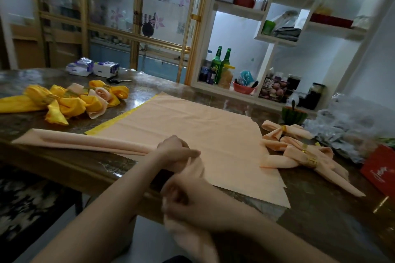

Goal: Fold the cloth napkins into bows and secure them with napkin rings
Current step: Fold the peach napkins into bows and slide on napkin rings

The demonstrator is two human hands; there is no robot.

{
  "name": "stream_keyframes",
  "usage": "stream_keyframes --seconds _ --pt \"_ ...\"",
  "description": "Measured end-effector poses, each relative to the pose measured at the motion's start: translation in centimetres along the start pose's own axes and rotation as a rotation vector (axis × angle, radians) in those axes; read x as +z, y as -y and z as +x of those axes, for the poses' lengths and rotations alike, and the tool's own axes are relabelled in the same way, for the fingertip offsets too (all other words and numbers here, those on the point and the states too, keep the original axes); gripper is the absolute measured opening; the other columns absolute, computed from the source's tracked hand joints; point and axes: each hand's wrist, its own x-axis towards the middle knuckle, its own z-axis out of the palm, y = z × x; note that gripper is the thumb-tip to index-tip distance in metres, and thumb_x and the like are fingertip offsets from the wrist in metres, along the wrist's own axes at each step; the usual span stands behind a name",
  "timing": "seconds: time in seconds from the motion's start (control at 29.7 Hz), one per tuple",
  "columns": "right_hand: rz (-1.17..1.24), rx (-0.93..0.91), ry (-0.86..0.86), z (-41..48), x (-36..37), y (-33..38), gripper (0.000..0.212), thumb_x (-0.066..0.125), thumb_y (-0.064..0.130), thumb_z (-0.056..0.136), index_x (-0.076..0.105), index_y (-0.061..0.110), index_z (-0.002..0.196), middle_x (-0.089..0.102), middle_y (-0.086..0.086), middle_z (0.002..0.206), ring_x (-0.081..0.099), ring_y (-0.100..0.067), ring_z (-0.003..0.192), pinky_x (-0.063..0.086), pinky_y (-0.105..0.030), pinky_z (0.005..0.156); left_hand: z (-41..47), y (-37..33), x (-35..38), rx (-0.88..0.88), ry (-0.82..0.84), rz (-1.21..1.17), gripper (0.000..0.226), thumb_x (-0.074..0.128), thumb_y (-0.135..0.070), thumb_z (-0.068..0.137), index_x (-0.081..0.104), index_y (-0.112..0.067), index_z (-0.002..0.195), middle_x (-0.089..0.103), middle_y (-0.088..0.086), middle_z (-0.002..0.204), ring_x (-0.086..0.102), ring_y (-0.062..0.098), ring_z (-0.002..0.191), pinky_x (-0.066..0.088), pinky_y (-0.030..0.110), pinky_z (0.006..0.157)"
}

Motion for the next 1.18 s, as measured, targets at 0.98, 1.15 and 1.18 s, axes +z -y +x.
stream_keyframes --seconds 0.98,1.15,1.18 --pt "-0.366 0.029 -0.056 7.8 -5.6 -7.6 0.02 0.067 0.025 0.084 0.064 0.014 0.101 0.053 0.0 0.104 0.045 -0.009 0.088 0.035 -0.011 0.066 -2.3 4.4 -7.7 -0.131 0.068 0.5 0.038 0.062 -0.043 0.086 0.066 -0.013 0.108 0.063 0.003 0.11 0.056 0.018 0.094 0.039 0.023 0.073" --pt "-0.414 0.133 -0.105 8.9 -8.1 -8.9 0.021 0.064 0.027 0.087 0.066 0.013 0.102 0.056 0.0 0.108 0.053 -0.013 0.092 0.047 -0.028 0.084 1.4 1.4 -7.9 -0.125 0.056 0.591 0.042 0.059 -0.043 0.088 0.064 -0.006 0.107 0.064 0.011 0.111 0.059 0.026 0.101 0.042 0.027 0.073" --pt "-0.436 0.155 -0.134 9.4 -8.9 -9.4 0.021 0.063 0.028 0.087 0.066 0.013 0.101 0.057 -0.001 0.107 0.054 -0.015 0.092 0.048 -0.029 0.084 2.5 0.5 -8.0 -0.104 0.027 0.616 0.043 0.058 -0.043 0.088 0.063 -0.006 0.109 0.063 0.013 0.113 0.059 0.027 0.102 0.042 0.027 0.073"
